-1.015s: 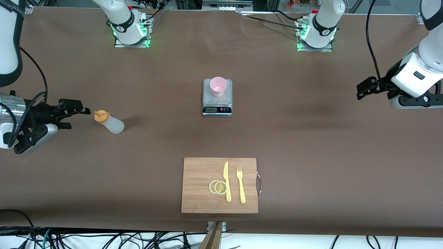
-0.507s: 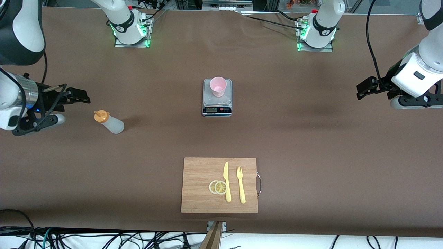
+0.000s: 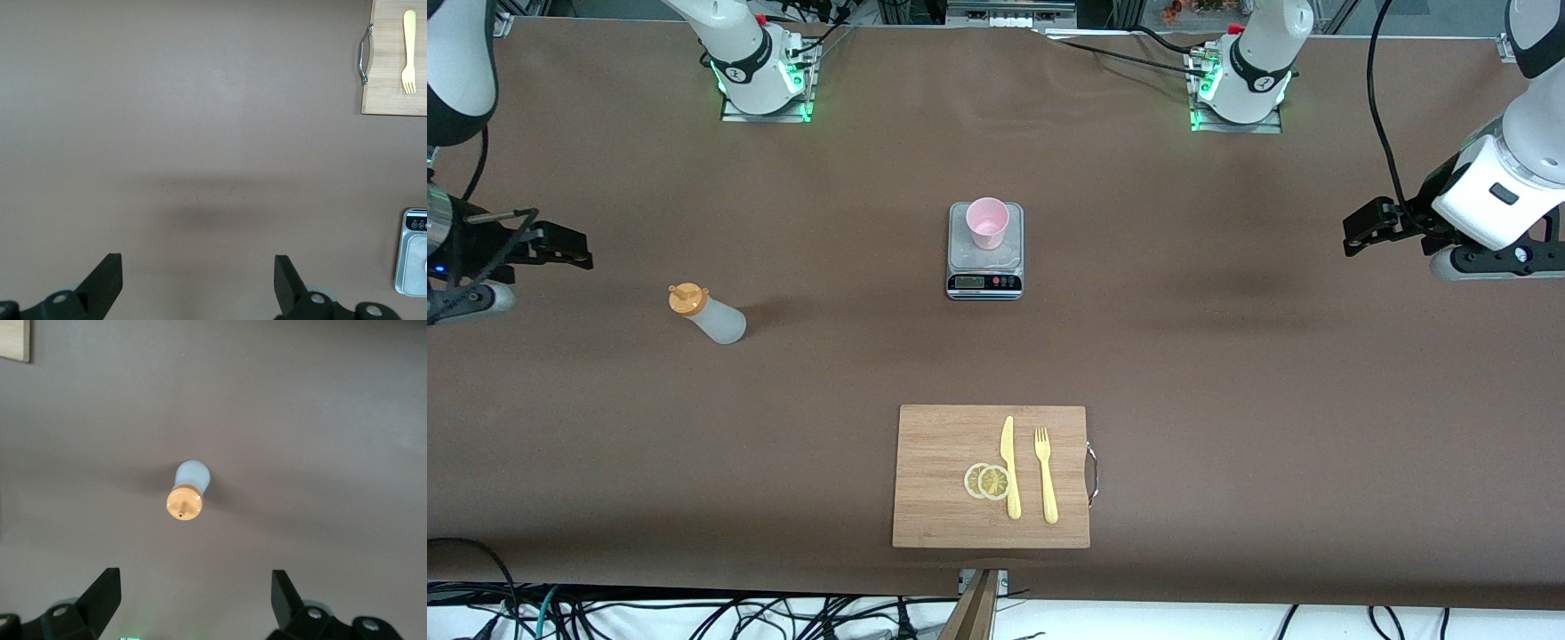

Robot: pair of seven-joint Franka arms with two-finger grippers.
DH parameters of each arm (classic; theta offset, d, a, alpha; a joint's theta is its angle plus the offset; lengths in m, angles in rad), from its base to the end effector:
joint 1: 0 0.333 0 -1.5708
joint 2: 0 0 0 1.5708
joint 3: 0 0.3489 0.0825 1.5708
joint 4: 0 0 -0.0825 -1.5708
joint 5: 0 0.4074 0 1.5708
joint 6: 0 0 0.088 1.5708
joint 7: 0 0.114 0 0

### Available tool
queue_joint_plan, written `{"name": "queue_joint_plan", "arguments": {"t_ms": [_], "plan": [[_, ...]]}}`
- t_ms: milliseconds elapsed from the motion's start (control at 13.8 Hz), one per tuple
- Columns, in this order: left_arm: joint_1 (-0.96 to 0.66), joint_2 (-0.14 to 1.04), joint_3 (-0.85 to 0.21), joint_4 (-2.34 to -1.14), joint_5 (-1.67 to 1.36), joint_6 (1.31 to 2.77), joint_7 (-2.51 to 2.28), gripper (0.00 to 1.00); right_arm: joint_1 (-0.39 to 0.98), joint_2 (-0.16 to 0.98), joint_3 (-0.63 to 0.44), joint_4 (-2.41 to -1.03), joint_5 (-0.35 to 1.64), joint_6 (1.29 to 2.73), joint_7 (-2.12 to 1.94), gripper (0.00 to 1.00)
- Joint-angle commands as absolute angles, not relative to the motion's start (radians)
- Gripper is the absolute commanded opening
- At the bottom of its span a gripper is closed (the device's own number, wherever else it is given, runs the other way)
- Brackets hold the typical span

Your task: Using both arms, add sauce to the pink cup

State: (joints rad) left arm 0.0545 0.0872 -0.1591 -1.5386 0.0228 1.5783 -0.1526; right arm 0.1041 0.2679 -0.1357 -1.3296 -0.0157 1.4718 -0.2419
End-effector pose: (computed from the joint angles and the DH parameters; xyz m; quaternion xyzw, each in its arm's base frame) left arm 0.6035 -0.0565 0.6159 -0.9994 -0.0238 0.0224 0.0074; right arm 0.6537 -0.0100 0.5965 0.9922 0.1057 -0.0645 0.0172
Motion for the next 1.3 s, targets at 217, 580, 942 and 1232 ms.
{"name": "queue_joint_plan", "arguments": {"t_ms": [217,580,942,1232], "plan": [[0.058,0.098,-0.164,-1.511,0.02,1.565,-0.147,1.0,0.086,0.135,-0.132,-1.456,-0.029,1.488,-0.219,1.0],[0.058,0.098,-0.164,-1.511,0.02,1.565,-0.147,1.0,0.08,0.057,-0.134,-1.551,-0.021,1.482,-0.038,1.0],[0.058,0.098,-0.164,-1.511,0.02,1.565,-0.147,1.0,0.083,0.044,-0.103,-1.597,-0.014,1.485,-0.014,1.0],[0.058,0.098,-0.164,-1.511,0.02,1.565,-0.147,1.0,0.081,0.089,-0.104,-1.545,-0.012,1.48,-0.023,1.0]]}}
